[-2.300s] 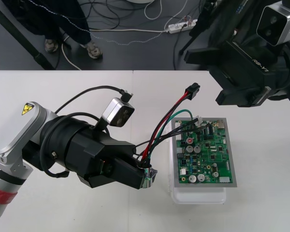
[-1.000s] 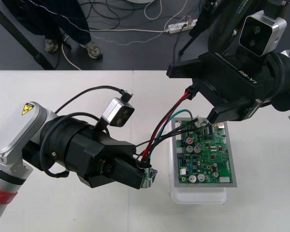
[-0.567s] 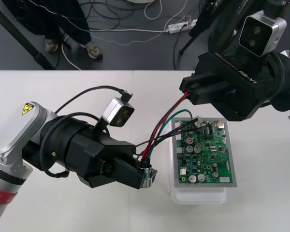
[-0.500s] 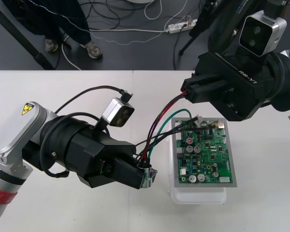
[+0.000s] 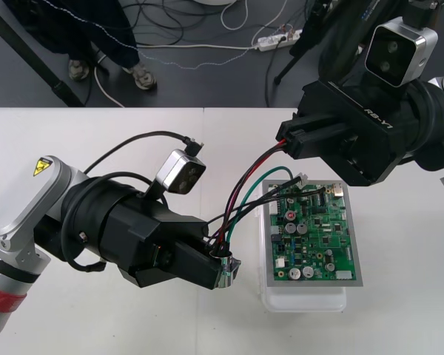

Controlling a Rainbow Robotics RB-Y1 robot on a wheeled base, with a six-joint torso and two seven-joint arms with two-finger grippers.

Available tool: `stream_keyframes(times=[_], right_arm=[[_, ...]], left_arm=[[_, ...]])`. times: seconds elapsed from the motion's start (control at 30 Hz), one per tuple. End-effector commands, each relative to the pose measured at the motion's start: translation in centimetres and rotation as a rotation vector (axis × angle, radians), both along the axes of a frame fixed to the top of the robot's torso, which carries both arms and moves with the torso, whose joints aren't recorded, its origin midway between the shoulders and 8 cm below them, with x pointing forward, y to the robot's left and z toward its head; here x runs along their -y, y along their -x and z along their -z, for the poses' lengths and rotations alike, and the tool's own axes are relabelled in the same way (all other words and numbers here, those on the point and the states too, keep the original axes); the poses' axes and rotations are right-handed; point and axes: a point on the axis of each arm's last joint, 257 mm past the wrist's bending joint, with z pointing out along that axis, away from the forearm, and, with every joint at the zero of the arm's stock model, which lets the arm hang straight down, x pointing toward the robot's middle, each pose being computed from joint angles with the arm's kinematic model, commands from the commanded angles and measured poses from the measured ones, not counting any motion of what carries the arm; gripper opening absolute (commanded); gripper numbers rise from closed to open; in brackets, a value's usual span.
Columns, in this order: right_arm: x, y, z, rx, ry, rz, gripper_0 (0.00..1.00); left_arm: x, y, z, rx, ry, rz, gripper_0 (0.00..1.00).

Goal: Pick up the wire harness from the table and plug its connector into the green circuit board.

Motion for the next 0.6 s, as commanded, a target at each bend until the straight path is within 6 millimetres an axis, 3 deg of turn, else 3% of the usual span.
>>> stream_keyframes(times=[0.03, 0.07, 0.4, 0.6], right_arm=[[-0.8, 1.6, -1.4, 0.051, -0.019, -0.058, 0.00], [-0.8, 1.6, -1.4, 0.050, -0.017, -0.058, 0.00], [-0.8, 1.6, -1.2, 0.044, -0.014, -0.058, 0.00], [-0.8, 1.6, -1.3, 0.046, -0.015, -0.057, 0.00]], left_arm=[[-0.3, 1.9, -1.0, 0.032, 0.024, 0.067, 0.73], [-0.3, 1.7, -1.0, 0.034, 0.024, 0.060, 1.00], [-1.2, 0.1, -2.0, 0.092, 0.055, -0.005, 1.00], [-2.1, -2.5, -1.9, 0.188, 0.031, -0.111, 1.00]])
